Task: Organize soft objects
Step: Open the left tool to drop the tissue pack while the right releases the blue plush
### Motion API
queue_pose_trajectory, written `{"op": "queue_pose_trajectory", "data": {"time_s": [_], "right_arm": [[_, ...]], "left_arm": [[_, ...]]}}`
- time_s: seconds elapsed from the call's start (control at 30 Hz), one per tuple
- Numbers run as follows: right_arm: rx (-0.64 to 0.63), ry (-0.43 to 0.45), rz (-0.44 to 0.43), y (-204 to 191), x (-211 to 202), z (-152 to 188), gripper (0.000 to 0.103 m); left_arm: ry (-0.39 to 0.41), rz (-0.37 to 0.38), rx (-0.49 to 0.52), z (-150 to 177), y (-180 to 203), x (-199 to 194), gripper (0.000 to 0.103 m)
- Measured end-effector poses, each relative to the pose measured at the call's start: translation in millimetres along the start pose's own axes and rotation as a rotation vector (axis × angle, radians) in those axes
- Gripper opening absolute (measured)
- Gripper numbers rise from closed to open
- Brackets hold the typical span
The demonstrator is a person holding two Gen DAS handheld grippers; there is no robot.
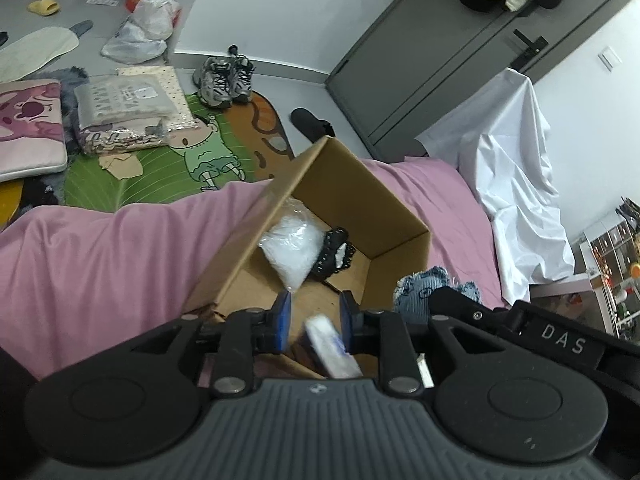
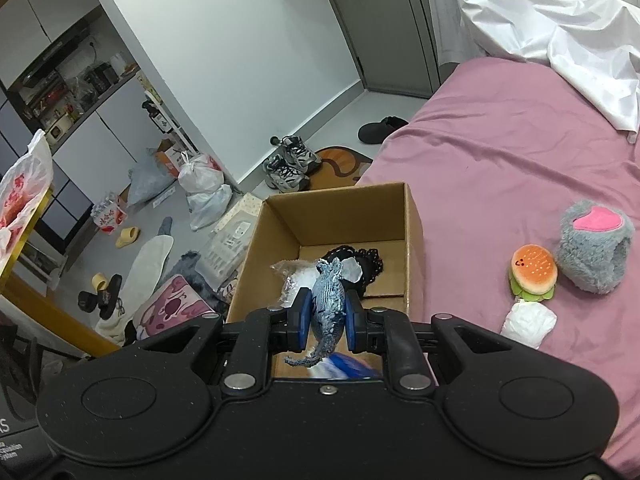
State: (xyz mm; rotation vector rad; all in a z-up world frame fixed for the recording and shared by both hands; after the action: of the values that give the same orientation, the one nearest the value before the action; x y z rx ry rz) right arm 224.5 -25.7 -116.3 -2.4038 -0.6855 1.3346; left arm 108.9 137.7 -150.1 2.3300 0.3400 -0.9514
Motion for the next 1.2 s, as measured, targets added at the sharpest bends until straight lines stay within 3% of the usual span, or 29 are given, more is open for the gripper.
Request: {"op": "queue_pose_trajectory", "data": {"time_s": [0.13, 0.2, 0.3, 0.33, 0.4, 0.53, 0.6, 0.67, 1.0, 1.2], "right_arm": [[0.002, 0.002, -0.001, -1.8, 1.1, 0.8, 0.018], [0.007, 0.005, -0.002, -0.3, 0.3, 0.4, 0.020], [0.022, 0.009, -0.015, 2.5, -2.5, -0.5, 0.025], [0.031, 0.006, -0.023, 3.0, -2.9, -1.4, 0.029], [0.050, 0.008, -0.036, 6.0, -6.6, -3.4, 0.046], [0.058, 0.036, -0.035, 10.8, -18.2, -7.5, 0.065], [0.066, 0.051, -0.035, 14.5, -25.5, -8.8, 0.081], [0.071, 0.064, -0.037, 18.0, -31.1, -9.7, 0.087], [0.061, 0.073, -0.019, 39.2, -53.2, -9.4, 0.099], [0.024, 0.109, -0.014, 50.9, -66.1, -9.7, 0.103]], "left_arm": [[0.002, -0.010, -0.007, -3.1, -3.8, -2.4, 0.033], [0.003, -0.021, -0.008, -2.7, -2.5, -4.0, 0.045], [0.004, -0.037, -0.008, -3.0, -2.2, -7.3, 0.052], [0.004, -0.042, -0.008, -3.1, -1.3, -8.1, 0.053], [0.002, -0.056, -0.003, -3.4, -0.1, -10.3, 0.062], [0.020, -0.099, 0.016, -4.4, 4.7, -17.1, 0.075], [0.027, -0.117, 0.034, -5.1, 8.8, -20.4, 0.080], [0.029, -0.126, 0.050, -5.4, 12.7, -22.4, 0.084], [0.104, -0.203, 0.214, 0.1, 47.2, -38.3, 0.095], [0.104, -0.192, 0.245, 3.2, 62.7, -41.1, 0.095]]}}
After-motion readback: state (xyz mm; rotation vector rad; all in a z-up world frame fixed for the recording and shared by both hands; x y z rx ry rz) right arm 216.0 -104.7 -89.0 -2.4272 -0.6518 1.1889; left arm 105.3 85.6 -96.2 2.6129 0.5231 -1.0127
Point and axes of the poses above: each gripper's, at about its wrist camera, not at the fingertips, and x roughly the way its jaws point, y to its right, z to its underside, the point moved 3 cm from there along x, roughly the way its jaws point, and after that the axes turned 12 degrees about x, right-handed, at the moved point
